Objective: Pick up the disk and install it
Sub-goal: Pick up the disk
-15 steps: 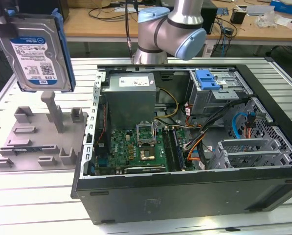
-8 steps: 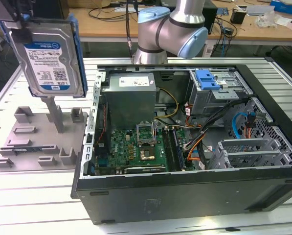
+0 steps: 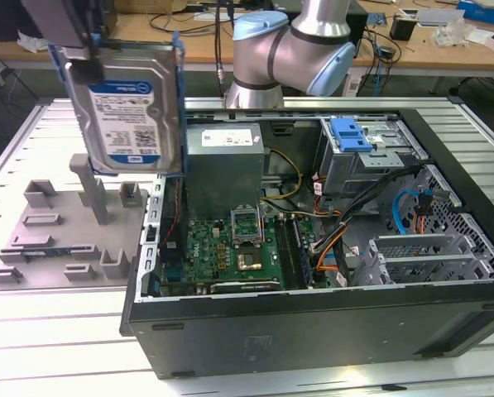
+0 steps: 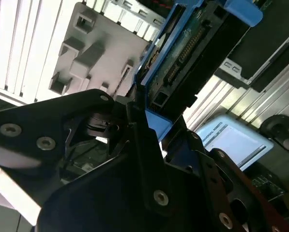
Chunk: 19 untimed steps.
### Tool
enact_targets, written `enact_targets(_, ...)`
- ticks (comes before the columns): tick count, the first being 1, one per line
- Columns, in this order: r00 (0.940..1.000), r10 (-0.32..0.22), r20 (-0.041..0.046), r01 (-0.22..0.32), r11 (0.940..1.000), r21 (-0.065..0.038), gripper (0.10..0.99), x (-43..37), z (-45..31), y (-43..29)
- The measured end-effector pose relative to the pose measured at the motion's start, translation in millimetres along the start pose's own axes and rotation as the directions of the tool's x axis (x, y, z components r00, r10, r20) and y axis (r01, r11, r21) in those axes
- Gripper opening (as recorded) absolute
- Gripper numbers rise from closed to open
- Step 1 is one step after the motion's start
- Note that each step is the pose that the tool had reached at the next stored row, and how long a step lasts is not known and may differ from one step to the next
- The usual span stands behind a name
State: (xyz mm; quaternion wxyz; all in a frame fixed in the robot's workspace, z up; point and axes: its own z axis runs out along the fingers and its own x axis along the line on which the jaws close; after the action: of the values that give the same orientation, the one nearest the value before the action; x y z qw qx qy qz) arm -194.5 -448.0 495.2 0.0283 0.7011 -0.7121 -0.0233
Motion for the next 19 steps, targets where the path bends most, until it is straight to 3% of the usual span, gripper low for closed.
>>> enact_targets(6, 1.0000, 0.000, -0.0002, 0.000, 1.0000, -0.004, 0.369, 9.6, -2.1, -29.1)
enact_targets(8, 1.0000, 0.000, 0.0000, 0.000, 1.0000, -0.006, 0.369, 15.6, -3.4, -47.6)
enact_targets(19, 1.0000, 0.000, -0.0003, 0.000, 0.9999, -0.011, 0.369, 32.0, -7.3, -102.9)
